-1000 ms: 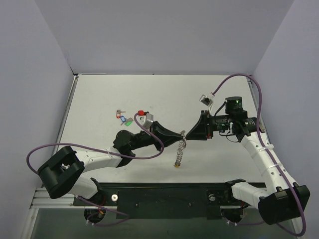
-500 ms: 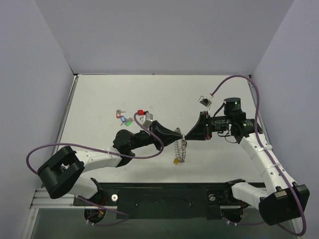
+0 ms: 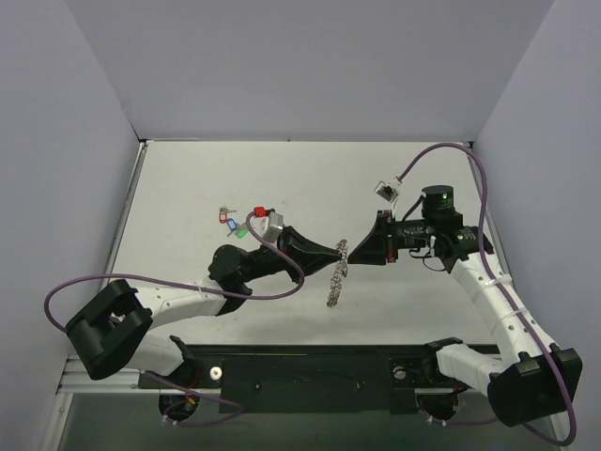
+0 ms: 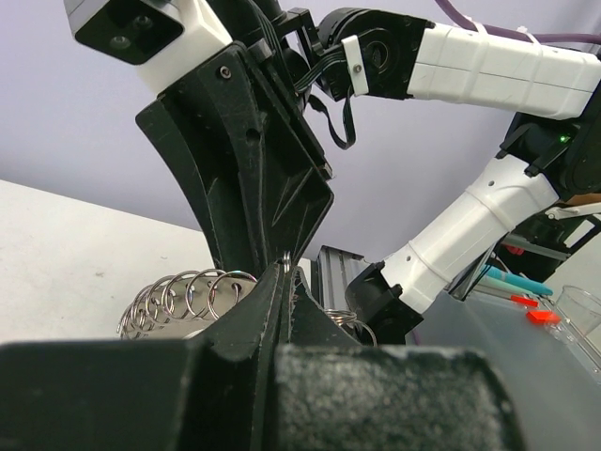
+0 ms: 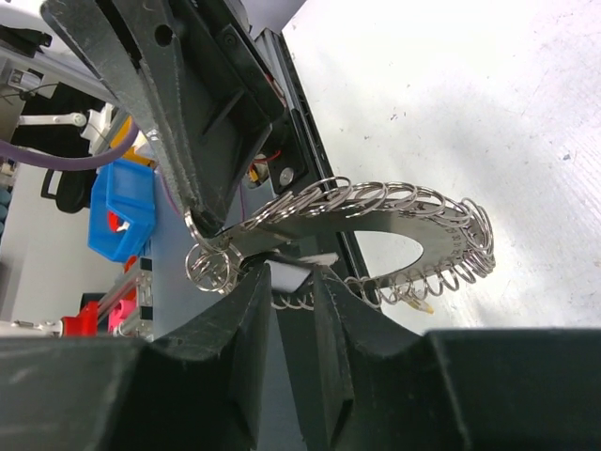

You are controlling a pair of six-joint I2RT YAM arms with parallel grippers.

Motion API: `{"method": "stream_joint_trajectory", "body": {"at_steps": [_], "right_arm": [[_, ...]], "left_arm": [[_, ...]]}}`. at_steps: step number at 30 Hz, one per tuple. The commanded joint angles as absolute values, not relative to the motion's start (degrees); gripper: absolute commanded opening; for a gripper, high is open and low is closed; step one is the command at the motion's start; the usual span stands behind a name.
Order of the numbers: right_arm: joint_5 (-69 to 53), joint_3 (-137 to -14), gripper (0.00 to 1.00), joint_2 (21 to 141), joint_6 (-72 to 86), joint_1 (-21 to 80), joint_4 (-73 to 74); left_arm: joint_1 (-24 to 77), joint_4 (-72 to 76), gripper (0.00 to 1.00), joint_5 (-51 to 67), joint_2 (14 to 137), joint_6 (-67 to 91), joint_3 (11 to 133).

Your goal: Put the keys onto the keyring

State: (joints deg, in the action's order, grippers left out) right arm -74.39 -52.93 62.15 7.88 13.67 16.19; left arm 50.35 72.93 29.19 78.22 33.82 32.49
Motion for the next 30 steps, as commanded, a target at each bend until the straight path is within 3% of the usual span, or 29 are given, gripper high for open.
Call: {"method": "stream_joint_trajectory", "body": {"at_steps": [1, 5, 9, 17, 30], "right_arm": [[-78.31, -57.47, 0.25, 59.94, 6.68, 11.52, 17.48], [-76.91, -59.94, 0.39, 57.75, 0.46, 9.41, 24.13], [-67.0, -67.57, 0.49, 59.06, -21.6, 10.54, 45.04], [-69.96, -67.67, 0.46, 61.52, -41.11, 13.71, 50.62], [-71.54, -71.45, 0.4, 64.77, -45.97, 15.29, 52.38]], "left_arm": [[49.4, 88.24, 0.0, 31.11, 76.29, 33.57, 33.4], [48.08, 87.28, 0.0, 33.39, 76.03, 33.93, 33.22], [47.55, 86.13, 0.0, 33.75, 76.37, 34.1, 33.31], [48.51, 89.73, 0.0, 31.29, 79.71, 36.21, 35.59], [51.06, 90.79, 0.0, 30.32, 82.26, 35.68, 38.67]]}}
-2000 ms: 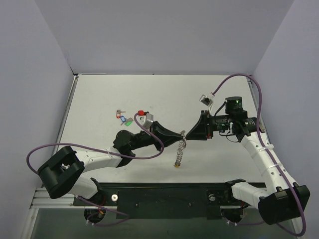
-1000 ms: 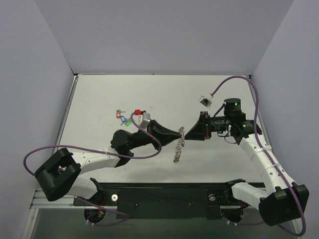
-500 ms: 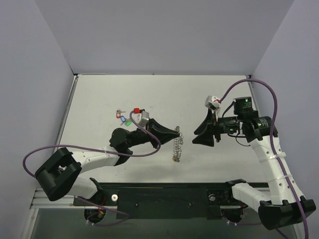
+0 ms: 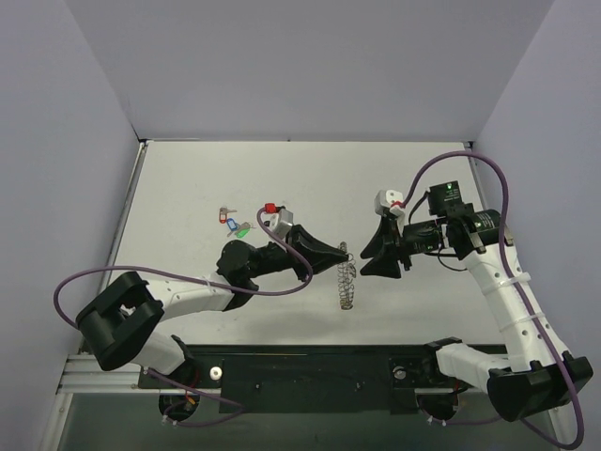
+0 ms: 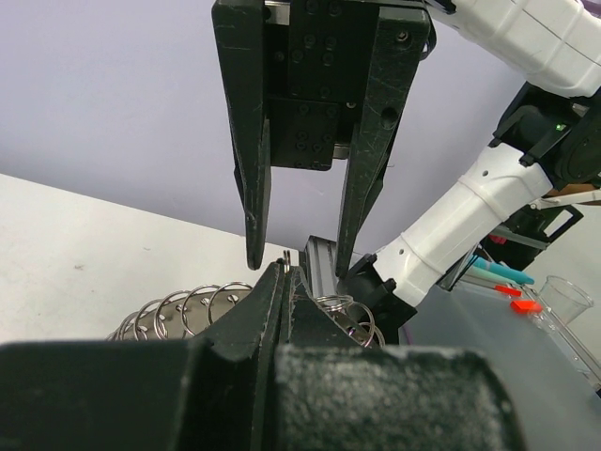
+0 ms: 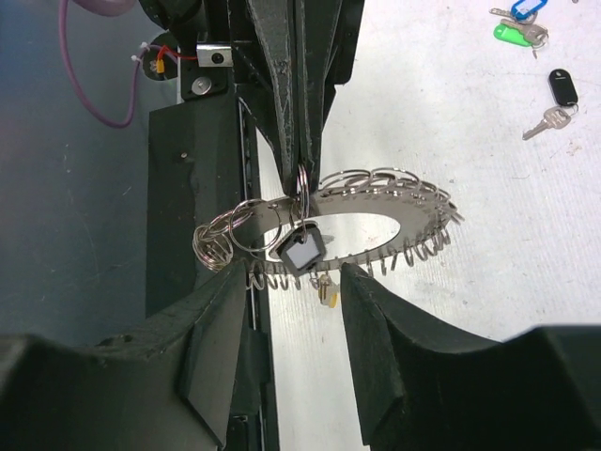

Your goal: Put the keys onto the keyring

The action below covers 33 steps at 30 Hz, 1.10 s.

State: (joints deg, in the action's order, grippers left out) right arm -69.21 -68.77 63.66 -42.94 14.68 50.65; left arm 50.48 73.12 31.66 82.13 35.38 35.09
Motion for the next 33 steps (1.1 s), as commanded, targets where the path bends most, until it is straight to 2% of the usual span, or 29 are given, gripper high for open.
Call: {"method": "stream_joint_trajectory", "body": {"at_steps": [1, 18, 23, 32, 33], "right_arm": [[-71.72, -71.54, 0.4, 64.86, -46.14, 15.38, 52.47], [-75.94, -72.78, 0.27, 66.8, -45.53, 16.35, 53.35], [-76.03, -71.37, 0.16, 66.53, -42.02, 16.7, 50.28], [-75.06, -69.61, 0.14, 66.09, -39.46, 17.14, 47.55], [-75.15, -69.35, 0.11, 65.92, -39.29, 17.14, 47.29]], "left_arm": [[51.24, 90.79, 0.0, 30.32, 82.35, 35.68, 38.67], [52.29, 91.76, 0.0, 29.88, 83.93, 35.68, 39.46], [52.29, 91.76, 0.0, 29.88, 83.94, 35.51, 39.64], [52.29, 91.14, 0.0, 30.06, 83.41, 35.51, 39.81], [52.29, 91.14, 0.0, 29.97, 83.41, 35.42, 39.9]]}}
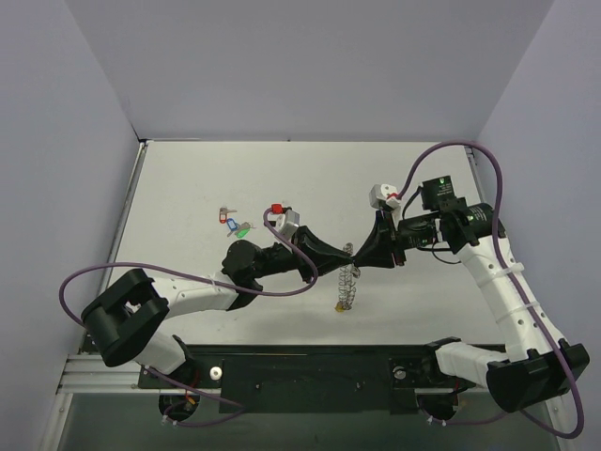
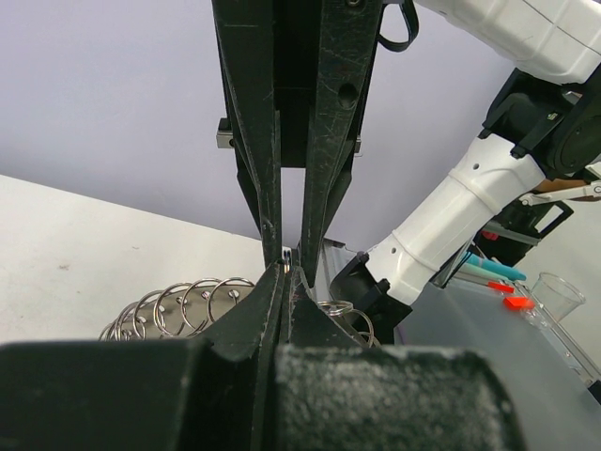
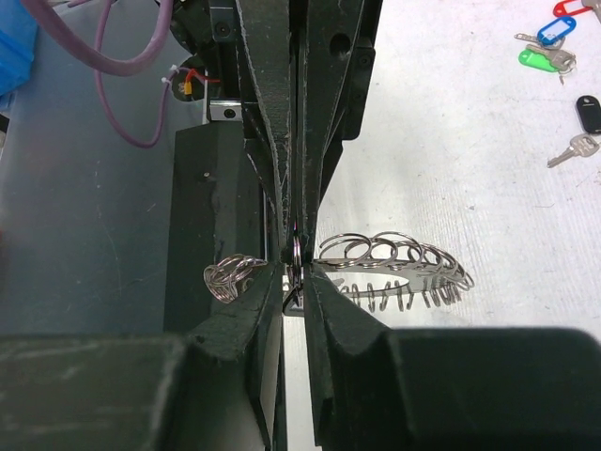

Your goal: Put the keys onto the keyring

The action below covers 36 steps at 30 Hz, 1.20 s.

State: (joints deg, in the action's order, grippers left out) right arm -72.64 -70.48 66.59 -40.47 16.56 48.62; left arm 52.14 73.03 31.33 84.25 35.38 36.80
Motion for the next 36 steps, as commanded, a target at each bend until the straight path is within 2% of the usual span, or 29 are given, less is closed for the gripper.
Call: {"method": "stream_joint_trajectory", "body": {"at_steps": [1, 2, 10, 11, 13, 15, 21, 28, 36], "right_arm": [[-75.23, -69.26, 0.07, 65.92, -39.03, 17.14, 46.76], [-75.67, -68.82, 0.0, 65.66, -38.76, 17.14, 46.58], [-77.61, -68.03, 0.0, 64.08, -38.5, 16.17, 46.41], [-78.13, -67.94, 0.13, 63.72, -38.5, 15.56, 46.58], [-78.75, -67.85, 0.3, 62.93, -39.11, 14.86, 47.63], [-79.19, -67.5, 0.37, 62.49, -41.2, 14.33, 49.64], [-80.6, -67.5, 0.48, 63.81, -44.03, 13.1, 53.35], [-81.21, -71.36, 0.5, 65.92, -46.66, 13.01, 59.57], [-80.68, -73.56, 0.44, 67.41, -54.92, 13.88, 64.07]], "left_arm": [[52.29, 91.14, 0.0, 30.06, 83.32, 35.42, 39.82], [52.29, 91.06, 0.0, 30.15, 83.41, 35.42, 39.9], [52.29, 91.23, 0.0, 30.41, 82.71, 35.33, 38.85], [52.29, 91.14, 0.0, 30.5, 82.36, 34.98, 38.59], [52.3, 90.01, 0.0, 30.67, 81.66, 34.02, 37.88], [52.29, 88.78, 0.0, 30.94, 80.6, 32.7, 37.27], [52.29, 83.33, 0.0, 31.73, 77.7, 27.87, 36.74], [52.29, 83.41, 0.0, 31.47, 77.96, 27.33, 36.3], [52.38, 86.04, 0.0, 30.59, 79.98, 28.12, 36.12]]}}
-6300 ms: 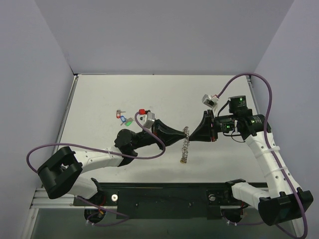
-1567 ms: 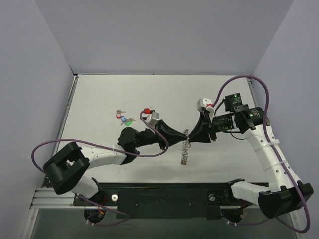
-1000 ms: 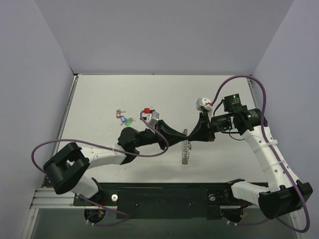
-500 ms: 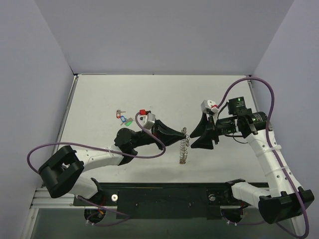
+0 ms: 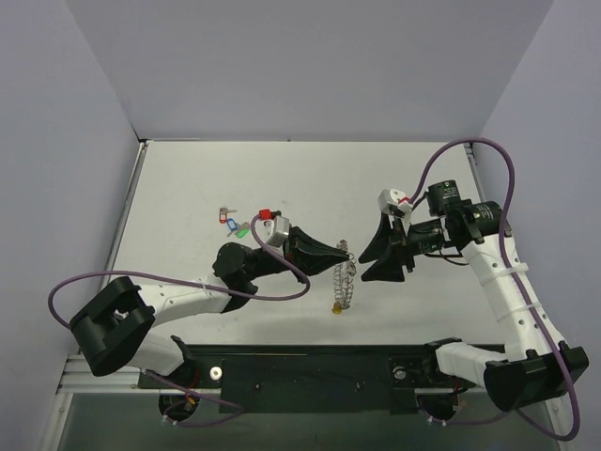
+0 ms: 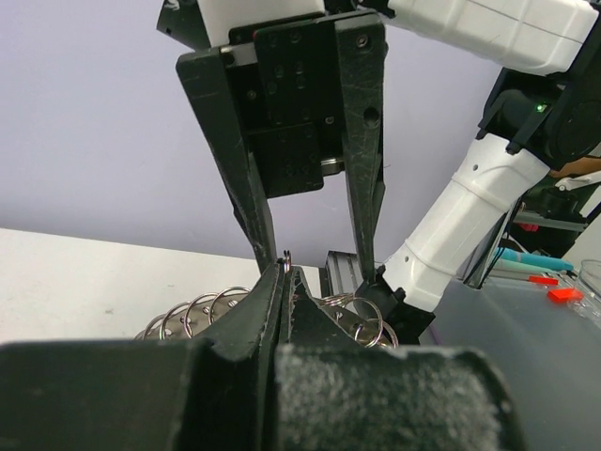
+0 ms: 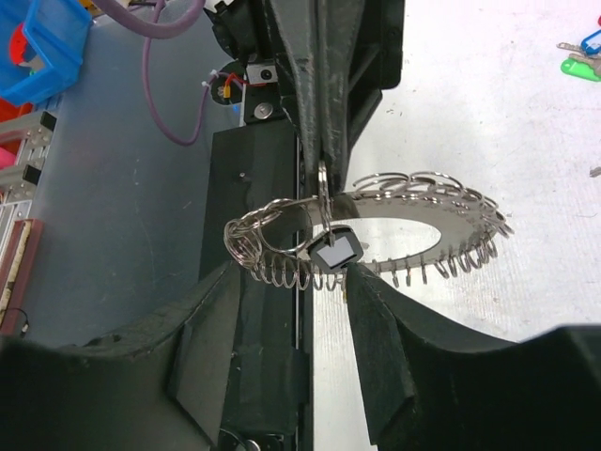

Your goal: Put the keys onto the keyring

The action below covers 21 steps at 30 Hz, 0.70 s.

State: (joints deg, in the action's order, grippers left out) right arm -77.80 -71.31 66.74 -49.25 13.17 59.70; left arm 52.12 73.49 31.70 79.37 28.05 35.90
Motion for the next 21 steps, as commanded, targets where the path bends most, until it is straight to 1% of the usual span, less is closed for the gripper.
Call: {"method": "stream_joint_trajectory", "body": {"at_steps": [1, 7, 21], "right_arm": [[-80.6, -73.65, 0.43, 67.76, -55.28, 14.06, 64.25], [-79.89, -75.14, 0.36, 69.69, -57.39, 15.38, 65.39], [-79.8, -76.55, 0.34, 71.28, -59.94, 15.47, 67.06]], "left_arm": [[52.3, 86.22, 0.0, 30.5, 80.33, 28.73, 36.3], [53.0, 87.45, 0.0, 30.41, 81.74, 29.35, 37.0], [53.44, 86.75, 0.0, 30.67, 82.0, 29.27, 37.62]]}}
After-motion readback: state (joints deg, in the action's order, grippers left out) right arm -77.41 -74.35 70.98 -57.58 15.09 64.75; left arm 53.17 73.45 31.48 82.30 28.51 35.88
